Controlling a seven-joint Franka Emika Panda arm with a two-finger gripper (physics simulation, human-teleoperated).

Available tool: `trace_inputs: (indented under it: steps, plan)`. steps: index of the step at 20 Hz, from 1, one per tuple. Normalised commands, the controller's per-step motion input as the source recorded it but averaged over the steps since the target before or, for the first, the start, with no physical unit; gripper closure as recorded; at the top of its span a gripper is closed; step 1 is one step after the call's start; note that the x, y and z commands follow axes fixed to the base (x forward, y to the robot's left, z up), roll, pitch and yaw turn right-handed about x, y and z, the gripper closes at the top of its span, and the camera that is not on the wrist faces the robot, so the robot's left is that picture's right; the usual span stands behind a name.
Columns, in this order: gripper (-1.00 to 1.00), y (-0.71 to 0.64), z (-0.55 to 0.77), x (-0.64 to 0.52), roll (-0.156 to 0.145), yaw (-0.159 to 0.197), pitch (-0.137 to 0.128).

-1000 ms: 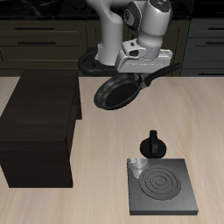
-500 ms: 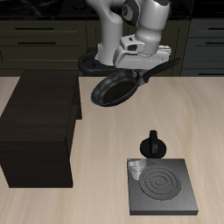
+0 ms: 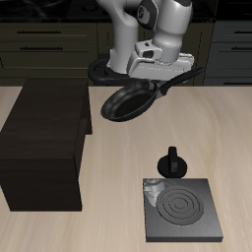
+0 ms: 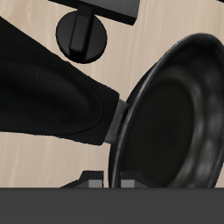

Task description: Place the frypan on the top layer of the shelf

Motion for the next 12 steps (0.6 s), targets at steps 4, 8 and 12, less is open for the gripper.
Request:
trace_inputs:
  steps: [4, 8, 12]
  plan:
    - [1.00, 0.04, 0.07, 0.18, -0.028, -0.005, -0.037]
    - [1.00, 0.03, 0.13, 0.18, -0.013, -0.003, -0.021]
    - [1.00, -0.02, 0.16, 0.13, -0.030, 0.015, -0.032]
